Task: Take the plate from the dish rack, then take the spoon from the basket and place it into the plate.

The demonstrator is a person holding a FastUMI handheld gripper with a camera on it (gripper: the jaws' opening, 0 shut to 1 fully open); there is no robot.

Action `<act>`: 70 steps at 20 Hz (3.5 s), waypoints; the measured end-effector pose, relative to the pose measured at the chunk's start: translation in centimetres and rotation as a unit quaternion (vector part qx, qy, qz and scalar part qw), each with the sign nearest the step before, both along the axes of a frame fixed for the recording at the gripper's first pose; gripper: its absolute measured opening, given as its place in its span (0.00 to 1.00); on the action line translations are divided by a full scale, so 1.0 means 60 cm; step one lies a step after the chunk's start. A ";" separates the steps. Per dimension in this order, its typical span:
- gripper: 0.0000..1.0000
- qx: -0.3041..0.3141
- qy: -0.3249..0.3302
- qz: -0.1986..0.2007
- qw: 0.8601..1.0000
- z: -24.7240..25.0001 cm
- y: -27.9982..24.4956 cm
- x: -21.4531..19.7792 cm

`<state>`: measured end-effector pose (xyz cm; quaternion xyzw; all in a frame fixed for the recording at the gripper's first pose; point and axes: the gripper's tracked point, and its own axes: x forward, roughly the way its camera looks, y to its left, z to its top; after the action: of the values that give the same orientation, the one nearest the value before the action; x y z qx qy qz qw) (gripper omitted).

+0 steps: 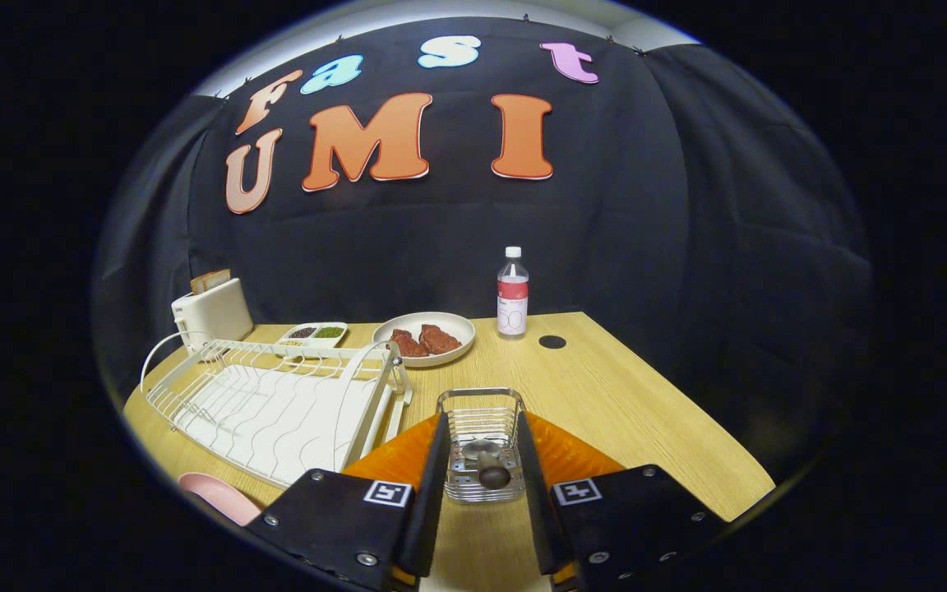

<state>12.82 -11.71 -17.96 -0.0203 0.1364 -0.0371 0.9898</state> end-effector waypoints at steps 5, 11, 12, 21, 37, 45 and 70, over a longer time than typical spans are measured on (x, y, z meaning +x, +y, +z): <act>0.14 -0.003 0.010 0.012 1.000 -0.008 0.003 0.008; 0.08 0.004 -0.012 0.019 1.000 0.029 0.001 0.012; 0.08 0.006 -0.015 0.016 1.000 0.039 -0.002 0.013; 0.08 0.002 -0.046 0.007 0.999 0.116 -0.005 -0.044; 0.08 0.003 -0.053 0.013 0.999 0.128 0.144 -0.203; 0.08 0.007 -0.037 0.040 0.999 0.080 0.248 -0.240; 0.08 0.006 -0.006 0.127 0.992 -0.011 0.411 -0.295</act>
<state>-4.86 12.96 -18.63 -0.0314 0.1267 0.0895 0.9874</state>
